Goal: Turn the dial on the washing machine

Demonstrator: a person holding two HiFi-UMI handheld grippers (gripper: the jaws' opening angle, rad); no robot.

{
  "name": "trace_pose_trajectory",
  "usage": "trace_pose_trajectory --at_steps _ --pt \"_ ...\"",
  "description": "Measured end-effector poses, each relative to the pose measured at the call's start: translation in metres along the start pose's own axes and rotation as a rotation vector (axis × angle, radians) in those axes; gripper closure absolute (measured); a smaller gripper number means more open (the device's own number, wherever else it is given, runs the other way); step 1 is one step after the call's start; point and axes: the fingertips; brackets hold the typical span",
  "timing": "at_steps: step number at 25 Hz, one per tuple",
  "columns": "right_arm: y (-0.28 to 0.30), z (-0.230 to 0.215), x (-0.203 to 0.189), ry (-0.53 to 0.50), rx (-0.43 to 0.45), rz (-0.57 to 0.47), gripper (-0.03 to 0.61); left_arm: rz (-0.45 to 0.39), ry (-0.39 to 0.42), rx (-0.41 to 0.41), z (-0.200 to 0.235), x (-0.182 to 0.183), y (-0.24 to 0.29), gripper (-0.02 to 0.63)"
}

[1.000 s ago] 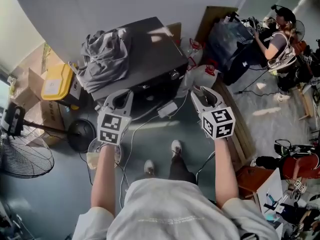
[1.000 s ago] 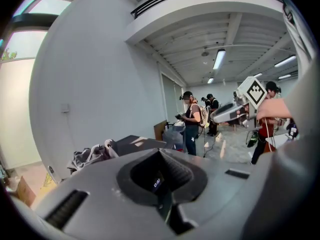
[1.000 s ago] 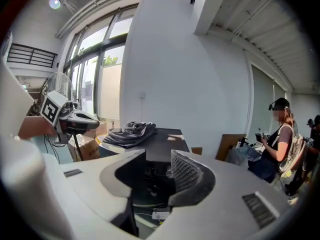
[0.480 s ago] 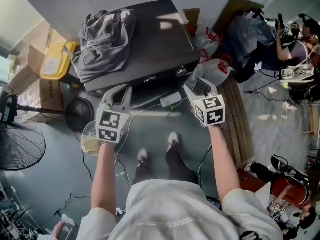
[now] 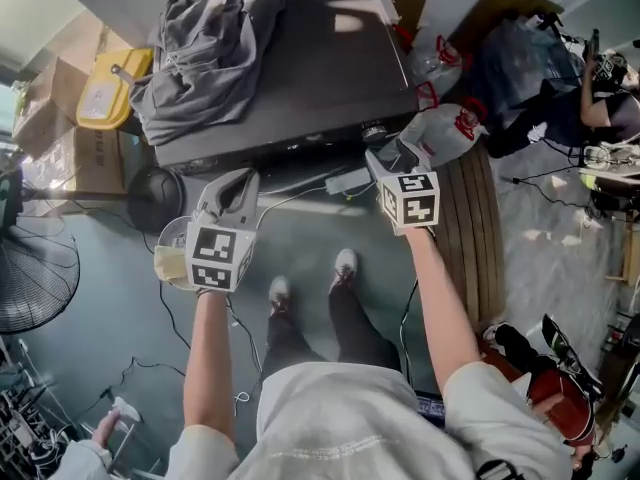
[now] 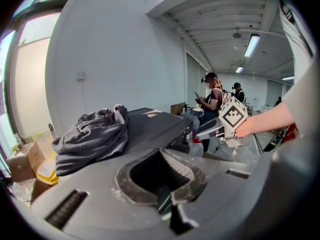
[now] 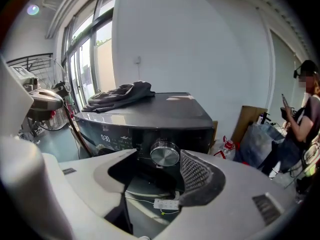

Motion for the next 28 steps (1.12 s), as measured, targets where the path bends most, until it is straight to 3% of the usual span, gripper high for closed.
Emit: trace_pose_trajectory --at_steps 13,24,28 --pt "0.052 -0.006 -0.016 0.041 -0.039 -0.01 0.304 0.031 -0.07 0.073 0.009 -0.033 0.001 0.598" --pt "0.053 -0.014 -0.018 0.218 0.019 -0.057 0.314 0.018 -0.085 0.069 0.004 -0.034 0.003 0.598" --pt "0.053 -0.015 -0.019 0.339 0.07 -0.072 0.314 0.015 -0.091 0.063 0.001 -0.034 0.004 0.598"
Point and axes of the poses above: the fingertips, and each gripper's own axes: y forward along the fingers, z to its left, x out of its top, and after that the axes turned 14 degrees about -y, right-handed
